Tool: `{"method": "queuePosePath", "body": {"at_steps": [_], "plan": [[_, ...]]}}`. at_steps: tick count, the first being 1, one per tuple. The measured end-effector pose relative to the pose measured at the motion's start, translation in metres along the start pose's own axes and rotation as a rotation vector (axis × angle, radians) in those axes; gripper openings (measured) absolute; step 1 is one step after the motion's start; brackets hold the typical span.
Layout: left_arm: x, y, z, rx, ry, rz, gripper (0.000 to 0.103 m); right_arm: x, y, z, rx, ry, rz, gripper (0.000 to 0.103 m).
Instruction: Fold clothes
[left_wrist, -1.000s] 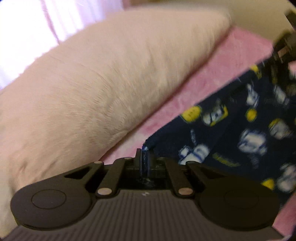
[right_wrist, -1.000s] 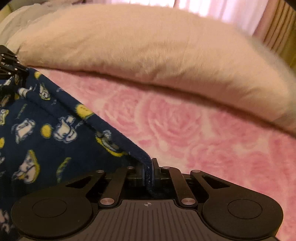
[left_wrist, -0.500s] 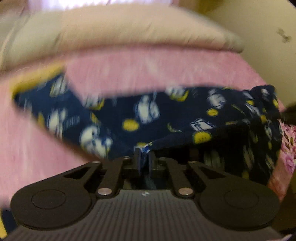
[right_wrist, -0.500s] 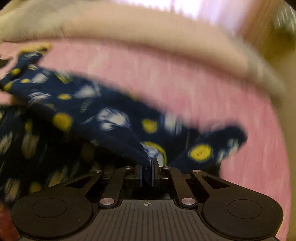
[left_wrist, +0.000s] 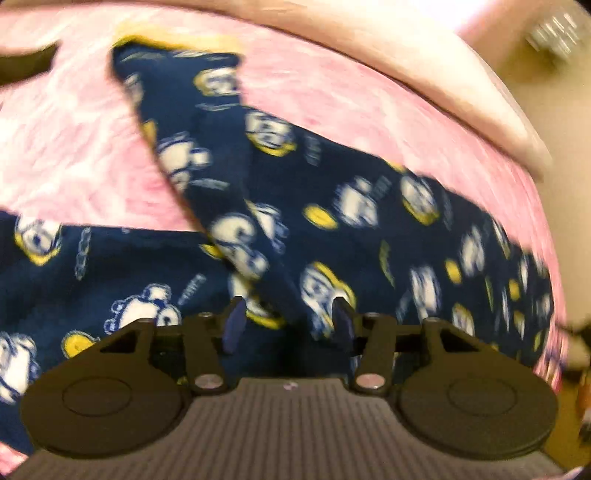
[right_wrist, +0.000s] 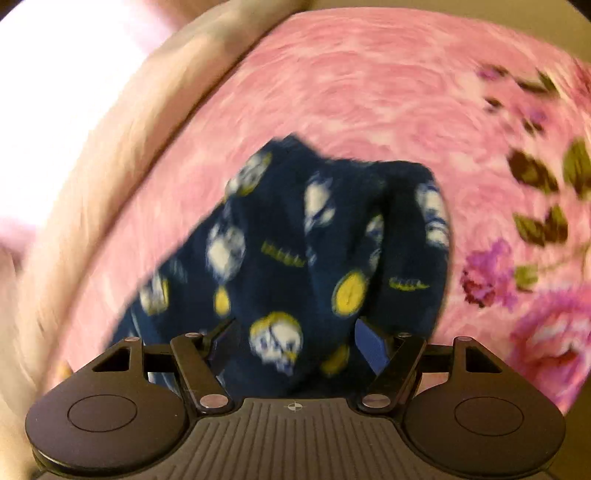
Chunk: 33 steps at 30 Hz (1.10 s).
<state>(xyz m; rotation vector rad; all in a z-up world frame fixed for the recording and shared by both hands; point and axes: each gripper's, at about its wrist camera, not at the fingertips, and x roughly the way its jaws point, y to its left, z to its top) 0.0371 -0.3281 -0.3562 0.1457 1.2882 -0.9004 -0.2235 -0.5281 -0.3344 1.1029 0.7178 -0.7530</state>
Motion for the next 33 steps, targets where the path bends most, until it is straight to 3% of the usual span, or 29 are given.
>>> {"method": "queuePosePath", "body": {"at_steps": [6, 9, 12, 13, 14, 15, 16, 18, 24, 26, 30, 33], "plan": [[0.029, 0.021, 0.011, -0.281, -0.033, -0.045, 0.046, 0.016, -0.02, 0.03, 0.105, -0.049, 0.071, 0.072], [0.037, 0.02, 0.014, -0.329, -0.038, -0.047, 0.046, 0.023, -0.031, 0.041, 0.134, -0.065, 0.084, 0.072], [0.043, 0.017, 0.013, -0.325, -0.038, -0.048, 0.044, 0.034, -0.042, 0.05, 0.152, -0.058, 0.072, 0.072], [0.045, 0.016, 0.013, -0.318, -0.038, -0.049, 0.04, 0.038, -0.045, 0.052, 0.149, -0.054, 0.074, 0.065], [0.045, 0.015, 0.012, -0.301, -0.036, -0.046, 0.025, 0.042, -0.047, 0.054, 0.147, -0.05, 0.077, 0.054], [0.046, 0.015, 0.012, -0.283, -0.034, -0.041, 0.005, 0.047, -0.049, 0.056, 0.143, -0.041, 0.078, 0.028], [0.044, 0.014, 0.012, -0.263, -0.03, -0.031, 0.005, 0.052, -0.049, 0.059, 0.132, -0.026, 0.072, 0.014], [0.033, 0.012, 0.01, -0.23, -0.062, -0.012, 0.003, 0.051, -0.045, 0.063, 0.083, -0.031, 0.056, 0.006], [-0.04, -0.006, -0.037, -0.124, -0.287, 0.023, 0.003, 0.004, -0.033, 0.073, -0.087, -0.115, 0.144, 0.006], [-0.051, -0.009, -0.064, -0.116, -0.29, 0.045, 0.003, -0.001, -0.042, 0.072, -0.108, -0.088, 0.122, 0.006], [-0.044, -0.017, -0.112, -0.066, -0.203, 0.121, 0.003, 0.01, -0.062, 0.066, -0.127, -0.014, 0.022, 0.006], [-0.048, -0.022, -0.133, -0.051, -0.221, 0.137, 0.003, 0.0, -0.067, 0.064, -0.125, -0.06, 0.059, 0.006]]}}
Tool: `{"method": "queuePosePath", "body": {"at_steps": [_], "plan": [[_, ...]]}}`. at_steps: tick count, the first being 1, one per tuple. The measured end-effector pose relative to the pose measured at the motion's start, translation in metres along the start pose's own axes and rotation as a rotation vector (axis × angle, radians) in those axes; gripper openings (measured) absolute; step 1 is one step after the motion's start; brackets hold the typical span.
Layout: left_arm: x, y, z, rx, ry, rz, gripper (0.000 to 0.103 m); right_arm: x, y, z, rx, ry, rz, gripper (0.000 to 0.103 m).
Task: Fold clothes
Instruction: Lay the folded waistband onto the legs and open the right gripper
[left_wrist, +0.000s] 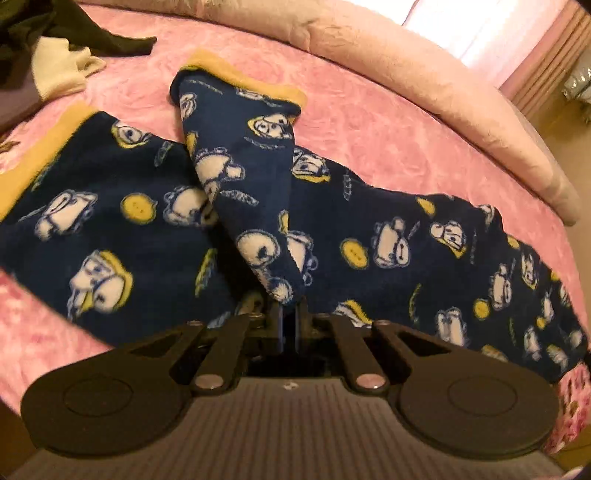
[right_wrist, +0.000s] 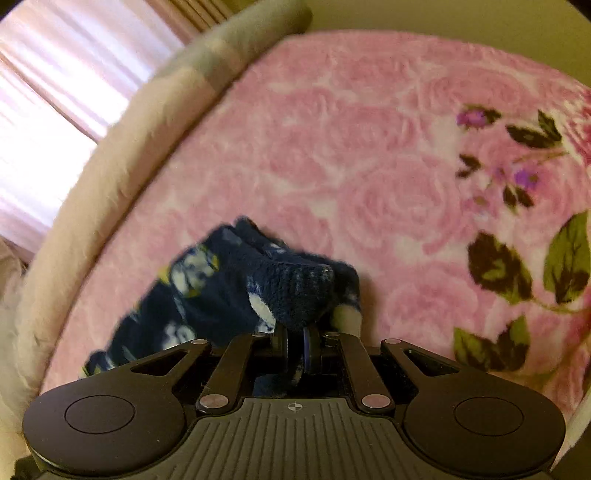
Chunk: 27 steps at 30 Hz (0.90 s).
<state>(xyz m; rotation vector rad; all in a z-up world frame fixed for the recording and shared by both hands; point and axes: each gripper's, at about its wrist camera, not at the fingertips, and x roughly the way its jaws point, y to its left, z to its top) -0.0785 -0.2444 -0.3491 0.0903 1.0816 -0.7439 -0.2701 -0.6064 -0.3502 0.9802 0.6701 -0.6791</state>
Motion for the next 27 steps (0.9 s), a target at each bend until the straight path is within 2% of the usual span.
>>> {"method": "queuePosePath", "body": {"at_steps": [4, 9, 14, 16, 19, 20, 21, 22, 23, 24, 25, 27], "plan": [[-0.008, -0.004, -0.008, 0.044, -0.017, -0.003, 0.003, -0.012, 0.0, -0.002, -0.022, -0.032, 0.02, 0.006], [-0.005, -0.01, -0.017, 0.106, -0.013, 0.005, 0.003, 0.0, -0.01, -0.01, -0.015, 0.011, -0.032, 0.006], [0.0, -0.013, -0.028, 0.181, 0.008, 0.004, 0.003, -0.001, -0.013, -0.016, -0.016, -0.021, -0.043, 0.006], [0.008, -0.014, -0.036, 0.231, 0.031, 0.022, 0.004, 0.003, -0.014, -0.02, -0.019, -0.014, -0.069, 0.006], [0.025, -0.016, -0.041, 0.25, 0.058, 0.067, 0.007, 0.013, -0.014, -0.026, -0.04, 0.012, -0.121, 0.006], [0.029, -0.018, -0.041, 0.257, 0.064, 0.083, 0.011, 0.015, -0.01, -0.025, -0.065, 0.023, -0.143, 0.007], [0.03, -0.021, -0.039, 0.264, 0.066, 0.103, 0.014, 0.017, -0.007, -0.025, -0.09, 0.035, -0.165, 0.01], [0.029, -0.024, -0.037, 0.274, 0.067, 0.121, 0.016, 0.018, -0.002, -0.024, -0.124, 0.037, -0.199, 0.047], [0.027, -0.025, -0.036, 0.289, 0.072, 0.136, 0.023, 0.015, 0.006, -0.024, -0.179, 0.013, -0.264, 0.068], [0.024, -0.026, -0.036, 0.3, 0.079, 0.148, 0.03, 0.012, 0.014, -0.024, -0.234, -0.01, -0.329, 0.082], [0.02, -0.025, -0.035, 0.304, 0.086, 0.157, 0.031, 0.009, 0.022, -0.024, -0.284, -0.029, -0.379, 0.082], [0.01, -0.02, -0.03, 0.274, 0.1, 0.143, 0.032, 0.001, 0.033, -0.024, -0.336, -0.041, -0.408, 0.082]]}}
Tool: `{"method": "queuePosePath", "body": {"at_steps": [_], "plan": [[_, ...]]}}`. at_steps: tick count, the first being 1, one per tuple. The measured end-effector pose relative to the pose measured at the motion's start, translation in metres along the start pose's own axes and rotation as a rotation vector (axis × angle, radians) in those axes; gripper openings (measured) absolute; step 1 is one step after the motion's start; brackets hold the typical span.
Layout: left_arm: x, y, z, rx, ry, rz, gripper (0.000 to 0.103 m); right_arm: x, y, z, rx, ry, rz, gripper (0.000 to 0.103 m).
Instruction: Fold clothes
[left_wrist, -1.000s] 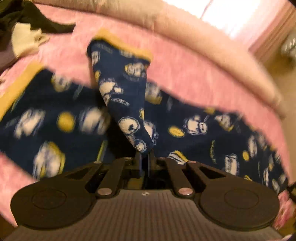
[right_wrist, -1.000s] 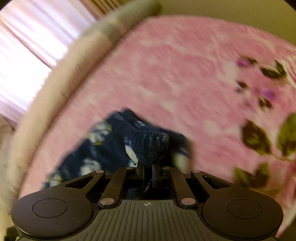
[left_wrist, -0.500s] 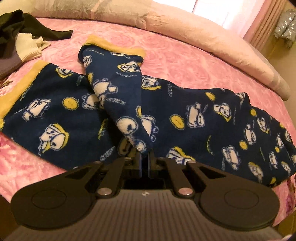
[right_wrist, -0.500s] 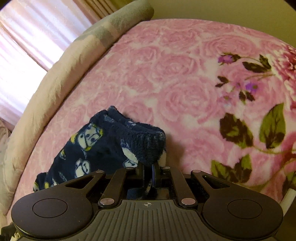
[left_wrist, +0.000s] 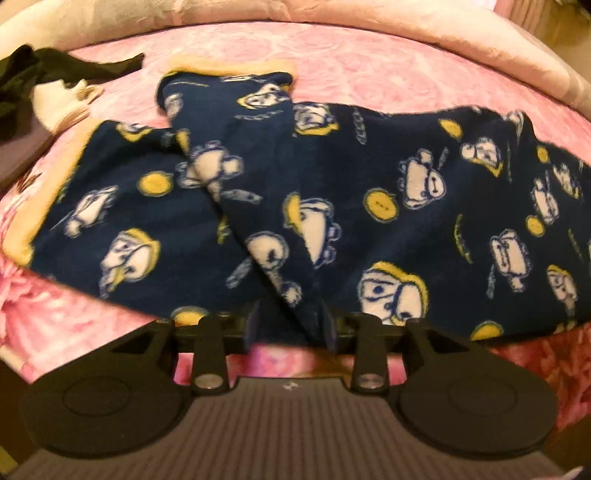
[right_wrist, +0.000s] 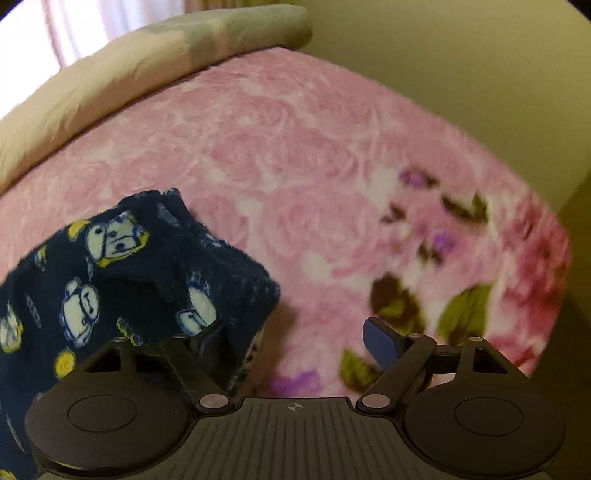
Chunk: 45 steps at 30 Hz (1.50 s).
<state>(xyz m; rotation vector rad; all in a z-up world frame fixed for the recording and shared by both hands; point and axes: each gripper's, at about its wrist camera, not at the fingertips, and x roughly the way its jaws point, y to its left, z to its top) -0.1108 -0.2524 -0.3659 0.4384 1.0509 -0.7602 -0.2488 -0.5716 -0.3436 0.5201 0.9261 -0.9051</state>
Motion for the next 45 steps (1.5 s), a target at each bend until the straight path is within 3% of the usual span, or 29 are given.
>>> {"method": "queuePosePath", "body": {"at_steps": [3, 7, 9, 11, 16, 22, 23, 25, 26, 28, 31, 33, 35, 37, 41, 43, 45], "plan": [[-0.018, 0.008, 0.013, -0.032, -0.02, -0.001, 0.033, -0.018, 0.013, 0.004, -0.006, -0.046, 0.043, 0.081], [-0.028, 0.011, 0.052, -0.037, -0.097, 0.032, 0.034, -0.023, 0.045, 0.007, 0.012, -0.058, 0.201, 0.081], [-0.022, 0.011, 0.078, -0.05, -0.12, 0.034, 0.044, -0.016, 0.071, 0.008, -0.007, -0.04, 0.239, 0.081], [-0.007, -0.01, 0.106, -0.058, -0.132, 0.035, 0.047, -0.009, 0.095, 0.01, -0.03, -0.023, 0.264, 0.081], [0.056, -0.135, 0.182, 0.023, -0.149, 0.037, 0.053, 0.007, 0.135, 0.005, -0.037, 0.002, 0.292, 0.081], [0.134, -0.18, 0.229, 0.236, -0.089, 0.158, 0.053, 0.015, 0.151, -0.004, -0.002, 0.056, 0.28, 0.081], [0.146, -0.18, 0.232, 0.25, -0.065, 0.185, 0.053, 0.015, 0.151, -0.005, 0.007, 0.066, 0.274, 0.081], [0.161, -0.174, 0.23, 0.245, -0.04, 0.206, 0.027, 0.017, 0.149, -0.009, 0.027, 0.082, 0.255, 0.081], [0.158, -0.162, 0.228, 0.197, -0.059, 0.179, 0.006, 0.019, 0.148, -0.01, 0.037, 0.089, 0.248, 0.081], [0.148, -0.136, 0.223, 0.088, -0.106, 0.114, 0.006, 0.019, 0.146, -0.012, 0.053, 0.101, 0.237, 0.081], [0.094, -0.055, 0.2, -0.183, -0.283, -0.04, 0.004, 0.019, 0.145, -0.015, 0.058, 0.109, 0.223, 0.081], [0.045, 0.017, 0.17, -0.339, -0.401, -0.064, 0.004, 0.018, 0.148, -0.015, 0.048, 0.103, 0.22, 0.081], [-0.001, 0.086, 0.138, -0.488, -0.46, -0.019, 0.004, 0.017, 0.154, -0.016, 0.046, 0.098, 0.228, 0.081], [-0.027, 0.148, 0.107, -0.638, -0.411, 0.079, 0.008, 0.015, 0.162, -0.017, 0.047, 0.097, 0.248, 0.081], [-0.03, 0.226, 0.059, -0.801, -0.243, 0.277, 0.012, 0.007, 0.191, -0.028, 0.021, 0.116, 0.337, 0.081], [-0.031, 0.242, 0.037, -0.865, -0.199, 0.275, 0.011, -0.001, 0.207, -0.04, -0.005, 0.145, 0.406, 0.081], [-0.034, 0.243, 0.022, -0.895, -0.203, 0.216, 0.012, -0.009, 0.221, -0.055, -0.023, 0.188, 0.479, 0.081]]}}
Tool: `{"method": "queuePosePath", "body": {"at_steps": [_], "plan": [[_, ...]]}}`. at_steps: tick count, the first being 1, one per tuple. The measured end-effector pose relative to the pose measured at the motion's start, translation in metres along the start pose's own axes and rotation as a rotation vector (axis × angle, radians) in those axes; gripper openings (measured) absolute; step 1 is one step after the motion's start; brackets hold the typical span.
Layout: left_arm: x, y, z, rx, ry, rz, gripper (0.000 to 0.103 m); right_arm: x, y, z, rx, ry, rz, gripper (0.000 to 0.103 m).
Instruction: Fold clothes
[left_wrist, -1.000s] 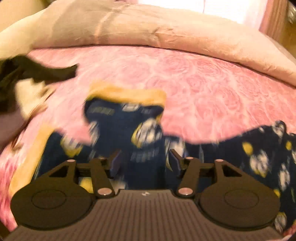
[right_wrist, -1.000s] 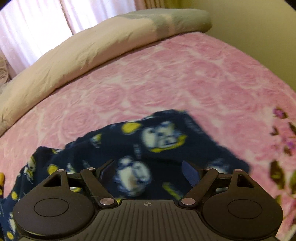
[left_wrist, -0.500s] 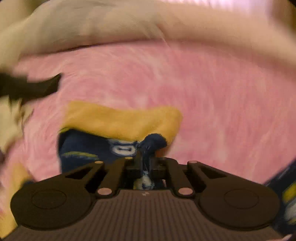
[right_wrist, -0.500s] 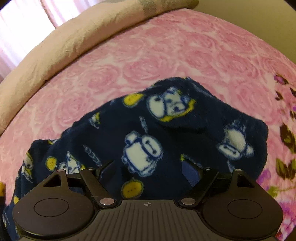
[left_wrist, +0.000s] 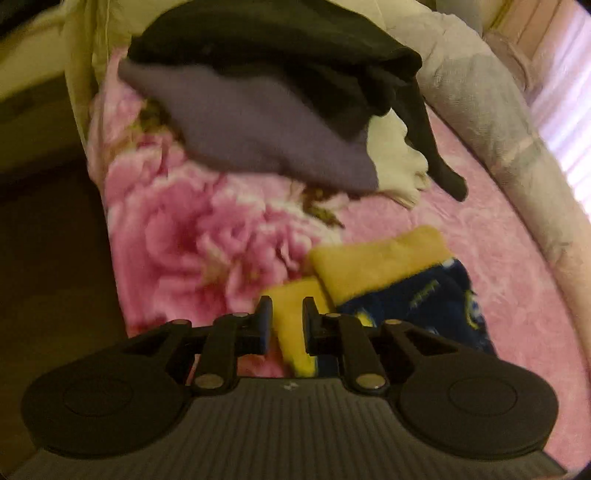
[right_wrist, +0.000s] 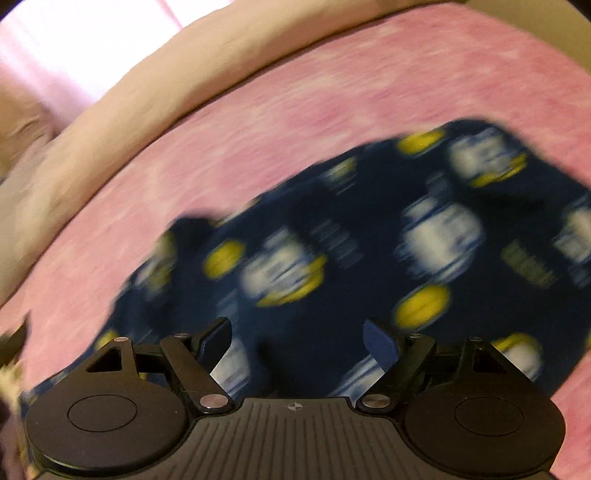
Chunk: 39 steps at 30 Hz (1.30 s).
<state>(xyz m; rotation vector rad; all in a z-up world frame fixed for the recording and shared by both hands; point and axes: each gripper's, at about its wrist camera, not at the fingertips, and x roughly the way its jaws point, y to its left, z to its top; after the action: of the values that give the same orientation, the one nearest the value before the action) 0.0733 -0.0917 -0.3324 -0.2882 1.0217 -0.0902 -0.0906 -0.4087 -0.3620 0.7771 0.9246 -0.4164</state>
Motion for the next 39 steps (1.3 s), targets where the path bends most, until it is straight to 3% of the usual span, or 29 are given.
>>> {"method": "queuePosePath", "body": {"at_steps": [3, 7, 8, 9, 13, 15, 19, 27, 31, 33, 35, 37, 38, 39], "plan": [[-0.003, 0.003, -0.015, -0.018, 0.058, -0.083, 0.019, 0.003, 0.017, -0.028, 0.068, 0.097, 0.133, 0.081], [-0.007, -0.001, -0.039, -0.018, 0.134, -0.168, 0.019, 0.008, 0.022, -0.077, 0.34, 0.266, 0.313, 0.08], [-0.01, -0.001, -0.044, -0.014, 0.147, -0.179, 0.019, 0.012, 0.023, -0.091, 0.41, 0.312, 0.347, 0.075], [-0.012, -0.003, -0.048, -0.01, 0.158, -0.185, 0.019, 0.015, 0.023, -0.104, 0.481, 0.358, 0.38, 0.062], [-0.015, -0.001, -0.055, 0.019, 0.19, -0.203, 0.019, 0.027, 0.026, -0.143, 0.645, 0.464, 0.404, 0.06], [-0.014, 0.001, -0.054, 0.02, 0.2, -0.212, 0.019, 0.031, 0.024, -0.151, 0.69, 0.466, 0.39, 0.059], [-0.005, 0.005, -0.049, 0.006, 0.208, -0.22, 0.02, 0.038, 0.017, -0.151, 0.728, 0.406, 0.366, 0.042], [0.017, 0.01, -0.035, -0.094, 0.199, -0.232, 0.034, 0.047, 0.016, -0.155, 0.735, 0.391, 0.325, 0.042], [0.034, 0.012, -0.021, -0.154, 0.174, -0.233, 0.034, 0.048, 0.017, -0.152, 0.718, 0.358, 0.329, 0.042], [0.043, 0.011, -0.011, -0.169, 0.153, -0.244, 0.036, 0.046, 0.021, -0.148, 0.691, 0.341, 0.337, 0.033], [0.054, 0.009, -0.003, -0.162, 0.151, -0.242, 0.04, 0.044, 0.024, -0.144, 0.662, 0.341, 0.342, 0.032], [0.063, 0.004, 0.001, -0.139, 0.157, -0.241, 0.038, 0.046, 0.025, -0.144, 0.654, 0.341, 0.333, 0.032], [0.067, 0.002, 0.002, -0.125, 0.156, -0.242, 0.031, 0.047, 0.025, -0.144, 0.654, 0.34, 0.329, 0.032], [0.067, 0.0, 0.003, -0.101, 0.149, -0.249, 0.004, 0.05, 0.025, -0.145, 0.657, 0.339, 0.324, 0.032]]}}
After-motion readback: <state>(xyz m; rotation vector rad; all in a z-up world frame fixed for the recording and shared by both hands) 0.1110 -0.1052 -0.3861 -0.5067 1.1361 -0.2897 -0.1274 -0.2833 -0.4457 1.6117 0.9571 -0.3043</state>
